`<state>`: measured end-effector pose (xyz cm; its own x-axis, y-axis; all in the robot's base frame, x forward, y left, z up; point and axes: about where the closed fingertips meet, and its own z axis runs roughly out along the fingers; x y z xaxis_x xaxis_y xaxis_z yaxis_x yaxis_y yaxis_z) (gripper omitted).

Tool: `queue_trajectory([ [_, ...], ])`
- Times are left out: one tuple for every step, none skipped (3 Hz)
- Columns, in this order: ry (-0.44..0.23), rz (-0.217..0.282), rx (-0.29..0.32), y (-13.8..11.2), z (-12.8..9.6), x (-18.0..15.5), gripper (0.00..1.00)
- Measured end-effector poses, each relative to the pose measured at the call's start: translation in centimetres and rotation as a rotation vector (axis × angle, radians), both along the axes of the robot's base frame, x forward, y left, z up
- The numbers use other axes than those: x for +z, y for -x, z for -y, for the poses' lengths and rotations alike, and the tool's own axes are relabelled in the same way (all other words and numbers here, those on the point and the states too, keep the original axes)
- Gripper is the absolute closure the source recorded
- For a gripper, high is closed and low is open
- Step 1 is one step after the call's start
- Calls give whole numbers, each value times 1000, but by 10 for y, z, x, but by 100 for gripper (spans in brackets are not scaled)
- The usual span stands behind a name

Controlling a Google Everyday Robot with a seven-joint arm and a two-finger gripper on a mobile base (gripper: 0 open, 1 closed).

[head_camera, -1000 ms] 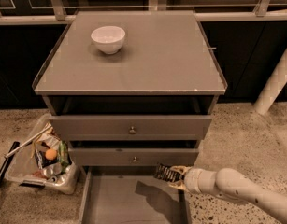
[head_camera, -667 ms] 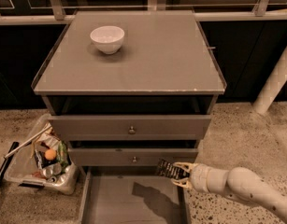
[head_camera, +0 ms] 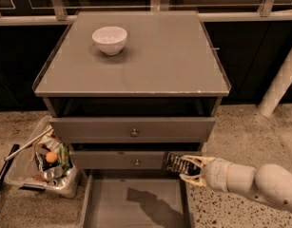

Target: Pick rxbar chocolate from bottom drawer and place on counter

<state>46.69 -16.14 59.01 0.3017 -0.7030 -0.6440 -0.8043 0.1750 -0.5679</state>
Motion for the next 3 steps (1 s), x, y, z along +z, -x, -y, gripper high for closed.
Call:
queue_trajectory([
  [62,-8,47,1,-9,45,100],
  [154,-44,94,-7,-32,83,100],
  [214,-37,143,-6,-54,137,100],
])
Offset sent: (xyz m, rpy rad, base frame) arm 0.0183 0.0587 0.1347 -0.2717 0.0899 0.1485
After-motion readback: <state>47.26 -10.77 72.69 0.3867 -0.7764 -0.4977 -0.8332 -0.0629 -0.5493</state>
